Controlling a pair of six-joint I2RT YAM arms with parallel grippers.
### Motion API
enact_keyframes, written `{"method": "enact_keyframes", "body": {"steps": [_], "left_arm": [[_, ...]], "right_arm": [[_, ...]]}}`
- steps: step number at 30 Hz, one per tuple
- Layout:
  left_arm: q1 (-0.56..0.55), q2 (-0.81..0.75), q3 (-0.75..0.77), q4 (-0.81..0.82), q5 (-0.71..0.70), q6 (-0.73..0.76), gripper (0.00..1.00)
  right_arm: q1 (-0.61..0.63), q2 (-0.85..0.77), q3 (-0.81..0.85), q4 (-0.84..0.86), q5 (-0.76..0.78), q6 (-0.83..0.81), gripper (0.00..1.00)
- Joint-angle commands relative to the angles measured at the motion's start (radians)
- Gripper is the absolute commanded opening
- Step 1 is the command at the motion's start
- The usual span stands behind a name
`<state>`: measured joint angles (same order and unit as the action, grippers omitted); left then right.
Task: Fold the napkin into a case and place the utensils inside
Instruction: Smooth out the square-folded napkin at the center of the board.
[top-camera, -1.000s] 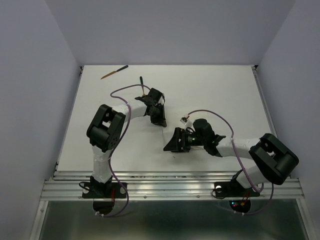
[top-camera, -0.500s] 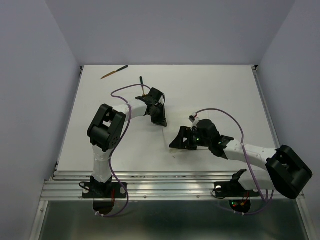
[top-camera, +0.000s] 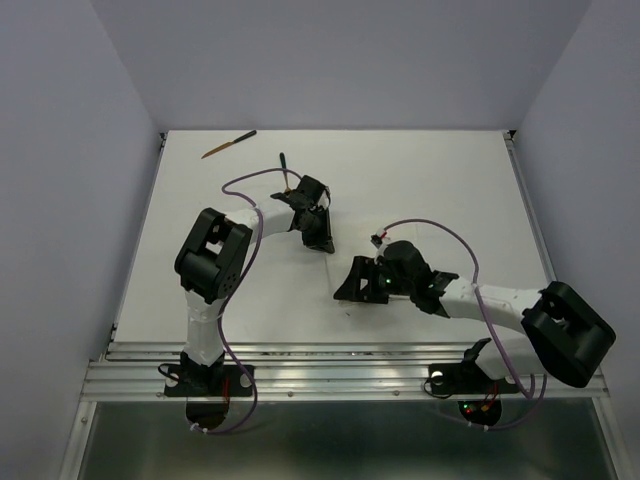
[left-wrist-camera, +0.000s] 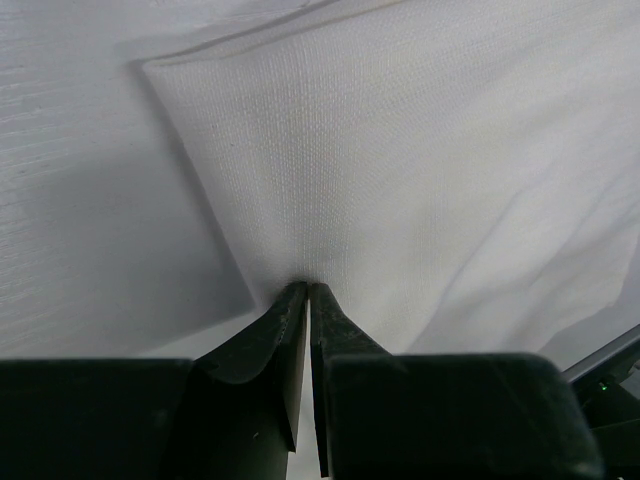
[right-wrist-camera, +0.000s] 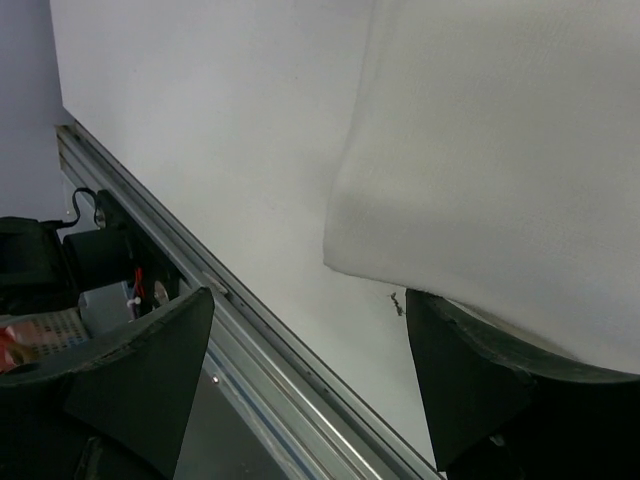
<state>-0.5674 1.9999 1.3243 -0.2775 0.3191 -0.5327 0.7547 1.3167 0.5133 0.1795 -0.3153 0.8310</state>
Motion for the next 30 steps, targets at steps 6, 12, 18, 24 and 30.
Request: {"method": "enact_keyframes", "body": {"steps": [6, 12, 18, 24, 30], "left_arm": [[-0.003, 0.046, -0.004, -0.049, -0.063, 0.022, 0.19], [-0.003, 0.037, -0.013, -0.049, -0.066, 0.025, 0.19], [-0.003, 0.034, -0.020, -0.048, -0.064, 0.027, 0.19], [-0.003, 0.033, -0.017, -0.048, -0.063, 0.027, 0.19], [-0.003, 0.036, -0.017, -0.045, -0.060, 0.027, 0.19]], "right_arm": [[0.058, 0.041, 0.051, 0.064, -0.002, 0.043, 0.84], [0.058, 0.085, 0.039, 0.141, 0.050, 0.109, 0.86], [0.058, 0.139, 0.054, 0.199, 0.051, 0.123, 0.86], [0.078, 0.173, 0.093, 0.215, 0.024, 0.086, 0.86], [0.118, 0.173, 0.122, 0.235, -0.036, 0.030, 0.85]]}}
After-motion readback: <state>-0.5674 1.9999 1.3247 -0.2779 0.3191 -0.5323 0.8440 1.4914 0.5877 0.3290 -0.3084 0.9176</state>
